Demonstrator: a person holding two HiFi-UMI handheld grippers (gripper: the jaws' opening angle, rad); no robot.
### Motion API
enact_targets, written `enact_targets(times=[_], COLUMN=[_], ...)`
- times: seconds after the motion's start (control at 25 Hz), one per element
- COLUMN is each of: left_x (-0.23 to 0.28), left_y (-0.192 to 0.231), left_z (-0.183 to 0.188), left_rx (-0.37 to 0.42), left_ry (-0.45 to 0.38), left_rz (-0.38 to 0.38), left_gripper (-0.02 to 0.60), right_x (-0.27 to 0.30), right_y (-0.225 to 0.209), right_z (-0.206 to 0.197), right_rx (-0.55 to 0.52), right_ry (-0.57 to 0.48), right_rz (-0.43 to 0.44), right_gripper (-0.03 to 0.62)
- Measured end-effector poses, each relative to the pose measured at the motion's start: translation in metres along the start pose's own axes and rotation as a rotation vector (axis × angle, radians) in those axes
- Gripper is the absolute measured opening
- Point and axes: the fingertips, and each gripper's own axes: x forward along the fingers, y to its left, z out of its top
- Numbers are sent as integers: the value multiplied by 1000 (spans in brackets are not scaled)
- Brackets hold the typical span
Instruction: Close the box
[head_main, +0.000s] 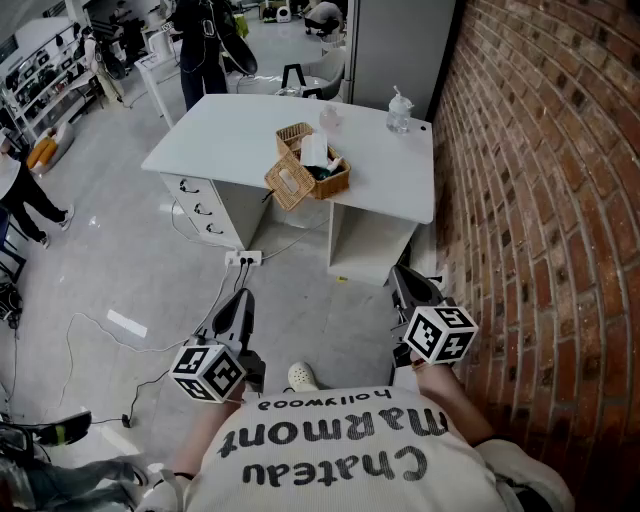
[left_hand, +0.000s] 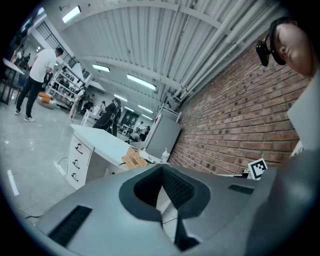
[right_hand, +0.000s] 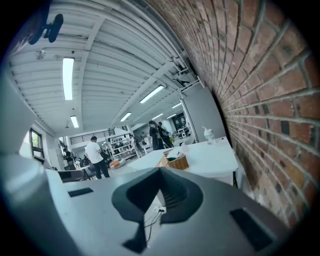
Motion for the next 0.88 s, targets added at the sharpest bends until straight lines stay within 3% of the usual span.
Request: enact_targets(times=[0.56,0.88], left_x=[-23,19], left_y=[9,40], left_z=[-24,-25], left_rx=[-24,-61], left_ry=[19,60], left_rz=[34,-10], left_gripper=[2,2], right_x=[-10,35], right_y=[13,20], right_z=[-34,-43], right_rx=[-14,-41], right_ry=[44,102], right_rz=[26,29], right_gripper=[0,2])
